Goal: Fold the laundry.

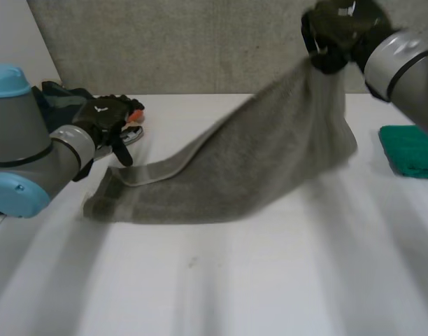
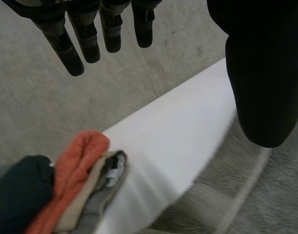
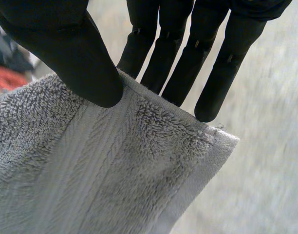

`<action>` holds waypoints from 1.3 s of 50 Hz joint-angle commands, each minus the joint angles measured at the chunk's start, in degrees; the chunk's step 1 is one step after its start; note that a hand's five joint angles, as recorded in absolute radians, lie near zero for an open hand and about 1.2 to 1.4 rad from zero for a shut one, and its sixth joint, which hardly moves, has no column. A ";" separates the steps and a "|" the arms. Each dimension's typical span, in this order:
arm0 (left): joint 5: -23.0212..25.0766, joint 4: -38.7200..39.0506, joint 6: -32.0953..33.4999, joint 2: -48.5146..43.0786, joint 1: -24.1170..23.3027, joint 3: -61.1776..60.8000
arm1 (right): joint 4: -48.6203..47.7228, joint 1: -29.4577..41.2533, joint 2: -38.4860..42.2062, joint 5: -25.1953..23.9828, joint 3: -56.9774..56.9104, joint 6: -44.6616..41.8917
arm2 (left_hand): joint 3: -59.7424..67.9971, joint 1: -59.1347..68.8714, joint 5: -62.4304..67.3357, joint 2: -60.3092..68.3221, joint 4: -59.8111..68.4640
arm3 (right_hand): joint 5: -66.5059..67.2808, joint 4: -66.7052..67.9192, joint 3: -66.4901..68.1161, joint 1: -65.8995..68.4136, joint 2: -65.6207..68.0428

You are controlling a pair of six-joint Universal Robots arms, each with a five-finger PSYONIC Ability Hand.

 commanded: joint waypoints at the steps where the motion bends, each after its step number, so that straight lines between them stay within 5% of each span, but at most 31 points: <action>1: -2.38 -1.39 -2.42 -3.52 -3.59 0.28 | -0.95 4.99 -15.91 -3.68 9.93 3.38 | -1.57 -1.32 -2.56 -1.40 -1.12 | 13.38 11.80 12.76 15.65 12.75; 14: -17.84 -1.21 -2.68 -9.32 -10.36 3.79 | -1.66 7.64 -31.31 -5.18 16.08 14.10 | -0.73 -0.48 -1.72 -0.56 -0.28 | 13.38 11.80 12.76 15.65 12.75; 17: -21.09 -2.09 -2.51 -10.29 -10.02 4.59 | -2.36 4.84 -30.87 -5.09 16.96 14.28 | 25.44 25.69 24.44 25.60 25.88 | 13.38 11.80 12.76 15.65 12.75; 19: -22.41 -2.71 -2.33 -10.12 -9.49 4.76 | -2.62 3.25 -30.17 -4.92 17.49 14.02 | 29.41 29.67 28.42 29.58 29.86 | 13.38 11.80 12.76 15.65 12.75; 26: -20.93 -3.33 -1.63 -4.14 -4.57 3.71 | -2.45 -2.47 -24.02 -5.18 20.30 10.07 | 34.61 34.86 33.61 34.77 35.05 | 13.38 11.80 12.76 15.65 12.75; 29: -13.57 -2.89 -1.02 -3.61 -2.29 2.48 | -2.36 -2.91 -22.26 -5.27 21.79 8.23 | 68.37 68.63 67.38 68.54 68.82 | 13.38 11.80 12.76 15.65 12.75; 32: -3.30 -3.15 -0.32 -5.18 -0.18 2.13 | -2.80 -2.39 -21.29 -5.09 23.72 6.82 | 68.43 68.68 67.44 68.60 68.88 | 13.38 11.80 12.76 15.65 12.75; 38: 6.75 -7.36 -0.23 -6.25 0.71 2.13 | -3.42 -2.74 -20.76 -5.71 25.05 6.37 | 66.28 66.54 65.29 66.45 66.73 | 13.38 11.80 12.76 15.65 12.75; 40: 8.25 -8.77 -0.40 -5.46 0.27 2.04 | -3.42 -2.56 -20.85 -6.23 25.14 6.55 | 36.51 36.77 35.52 36.68 36.96 | 13.38 11.80 12.76 15.65 12.75; 44: 5.90 -9.21 -0.14 -3.44 -1.30 0.90 | -3.50 -1.69 -22.24 -6.94 25.14 6.55 | 14.99 15.24 14.00 15.16 15.44 | 13.38 11.80 12.76 15.65 12.75; 48: 0.45 -8.34 0.74 -1.34 -2.98 -1.12 | -3.68 -0.46 -24.53 -7.11 24.53 6.64 | 11.10 11.36 10.11 11.27 11.55 | 13.38 11.80 12.76 15.65 12.75; 52: -2.64 -6.06 3.89 0.16 -4.65 -3.49 | -3.68 -0.01 -25.68 -7.11 23.47 7.42 | 11.09 11.34 10.09 11.26 11.53 | 13.38 11.80 12.76 15.65 12.75; 65: -1.67 -2.10 19.54 -7.21 -8.34 -2.62 | -2.10 1.04 -28.58 -7.20 21.80 9.18 | 12.76 13.02 11.77 12.93 13.21 | 13.38 11.80 12.76 15.65 12.75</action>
